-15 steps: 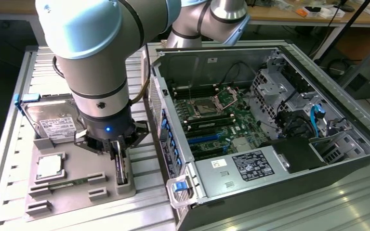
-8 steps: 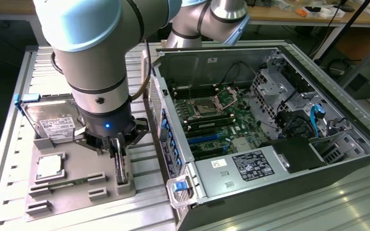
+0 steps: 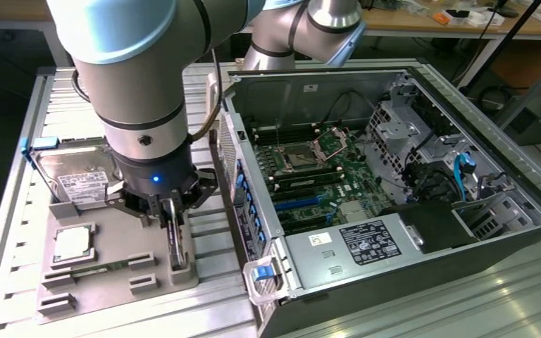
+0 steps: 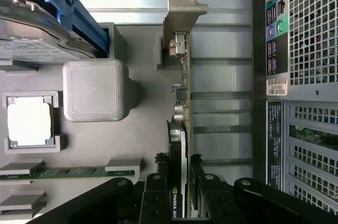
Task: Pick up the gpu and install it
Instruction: 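Pick up the gpu and move the gpu toward the slot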
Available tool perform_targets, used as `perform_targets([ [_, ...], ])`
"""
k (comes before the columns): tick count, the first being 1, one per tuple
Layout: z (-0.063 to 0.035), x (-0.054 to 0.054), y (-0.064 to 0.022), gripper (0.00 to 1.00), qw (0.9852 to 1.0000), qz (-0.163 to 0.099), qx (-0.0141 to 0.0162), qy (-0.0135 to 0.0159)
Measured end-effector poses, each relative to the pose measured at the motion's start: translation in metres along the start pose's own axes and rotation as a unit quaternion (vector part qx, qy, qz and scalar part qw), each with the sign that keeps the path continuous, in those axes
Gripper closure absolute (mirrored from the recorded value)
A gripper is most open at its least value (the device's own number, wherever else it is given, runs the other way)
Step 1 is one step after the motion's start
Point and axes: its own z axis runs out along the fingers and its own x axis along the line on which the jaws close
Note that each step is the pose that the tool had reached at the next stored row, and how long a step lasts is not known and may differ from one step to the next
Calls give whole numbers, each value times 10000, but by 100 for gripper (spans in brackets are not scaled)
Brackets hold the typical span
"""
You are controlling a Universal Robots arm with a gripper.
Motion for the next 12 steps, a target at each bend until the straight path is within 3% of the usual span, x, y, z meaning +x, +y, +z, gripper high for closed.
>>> perform_targets([
  [12,-181,-8,7,73,10000,0,0,0],
])
